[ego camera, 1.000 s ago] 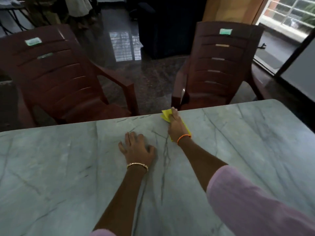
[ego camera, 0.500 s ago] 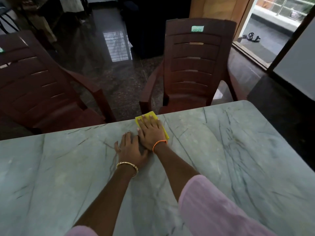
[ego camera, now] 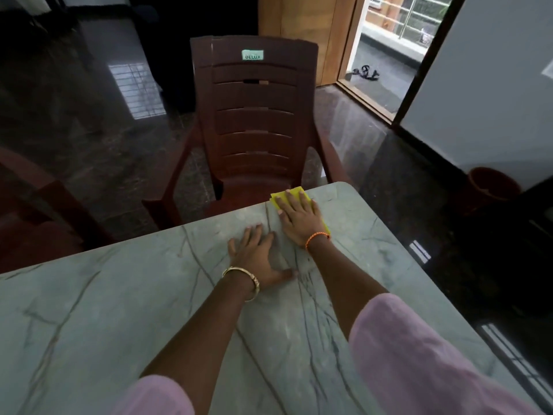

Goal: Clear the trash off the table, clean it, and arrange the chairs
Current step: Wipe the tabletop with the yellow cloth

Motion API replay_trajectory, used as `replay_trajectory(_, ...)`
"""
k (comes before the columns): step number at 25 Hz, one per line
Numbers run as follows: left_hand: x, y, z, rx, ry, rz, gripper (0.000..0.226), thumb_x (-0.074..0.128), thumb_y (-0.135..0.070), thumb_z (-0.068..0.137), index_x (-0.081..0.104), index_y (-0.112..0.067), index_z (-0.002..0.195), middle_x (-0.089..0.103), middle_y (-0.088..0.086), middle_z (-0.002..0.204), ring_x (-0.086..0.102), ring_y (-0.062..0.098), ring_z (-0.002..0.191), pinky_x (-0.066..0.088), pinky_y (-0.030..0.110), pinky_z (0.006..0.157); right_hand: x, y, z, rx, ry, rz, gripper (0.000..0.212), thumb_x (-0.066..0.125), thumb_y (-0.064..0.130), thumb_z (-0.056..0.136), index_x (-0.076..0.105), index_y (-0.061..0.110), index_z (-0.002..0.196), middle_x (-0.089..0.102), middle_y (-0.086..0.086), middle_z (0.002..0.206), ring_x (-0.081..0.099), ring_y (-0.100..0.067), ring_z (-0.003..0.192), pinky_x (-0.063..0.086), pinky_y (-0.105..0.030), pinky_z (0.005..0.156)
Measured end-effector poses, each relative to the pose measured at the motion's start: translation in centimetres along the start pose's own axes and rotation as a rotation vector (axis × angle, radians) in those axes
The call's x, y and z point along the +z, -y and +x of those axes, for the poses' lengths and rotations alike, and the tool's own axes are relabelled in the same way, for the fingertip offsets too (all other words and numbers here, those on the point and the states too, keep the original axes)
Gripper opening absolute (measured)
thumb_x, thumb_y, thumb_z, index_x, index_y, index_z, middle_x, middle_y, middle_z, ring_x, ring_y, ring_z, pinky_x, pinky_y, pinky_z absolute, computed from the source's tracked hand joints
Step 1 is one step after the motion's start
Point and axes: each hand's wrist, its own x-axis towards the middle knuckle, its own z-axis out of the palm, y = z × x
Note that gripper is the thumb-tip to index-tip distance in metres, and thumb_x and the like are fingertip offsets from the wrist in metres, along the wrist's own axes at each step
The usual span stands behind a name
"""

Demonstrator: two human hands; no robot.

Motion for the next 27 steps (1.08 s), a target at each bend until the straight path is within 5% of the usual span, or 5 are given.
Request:
replay_trajectory(4,0.1,-1.3,1.4,-0.074,0.071,-0.016,0.122,0.068,-0.077,0.051,0.009,-0.035,0.149,-0.012,-0.003,0.16,-0.013,0.023,0.148,-0.002,0.057,0.115,-1.7,-5.4,1.5,0.089,0.0,0.012,0.048,0.02,0.038,0.101,0.014,0.037,0.149,0.004,0.007,0.16,-0.006,-0.022,0.148,-0.002,-0.045,0.12)
replay_trajectory(16,-0.8,-3.5,-0.1,-0.206,0.118,-0.022,0.114,0.072,-0.064,0.062,0.008,-0.032,0.15,-0.011,-0.001,0.161,-0.009,0.025,0.148,0.006,0.06,0.115,-2.7,-10.3,-5.3,0.508,-0.17,0.124,0.049,0.029,0.028,0.098,0.024,0.036,0.146,0.007,-0.001,0.16,0.0,-0.025,0.148,-0.001,-0.044,0.121)
replay_trajectory(22,0.2,-3.5,-3.8,-0.161,-0.015,-0.053,0.085,0.062,-0.059,0.078,0.025,-0.026,0.147,0.004,0.003,0.161,0.003,0.025,0.149,0.014,0.052,0.117,-2.5,-9.4,-12.8,0.439,-0.255,0.225,0.061,0.043,0.004,0.087,0.031,0.022,0.145,0.017,-0.004,0.159,0.008,-0.02,0.148,0.004,-0.038,0.121)
replay_trajectory(27,1.2,4.2,-12.3,-0.159,-0.284,-0.162,0.067,0.058,-0.055,0.081,0.044,-0.021,0.136,0.024,0.004,0.156,0.02,0.02,0.145,0.019,0.038,0.117,-2.4,-5.9,-13.3,0.415,-0.216,0.338,0.068,0.043,-0.001,0.085,0.023,0.015,0.148,0.023,-0.009,0.157,0.012,-0.021,0.147,0.007,-0.036,0.119)
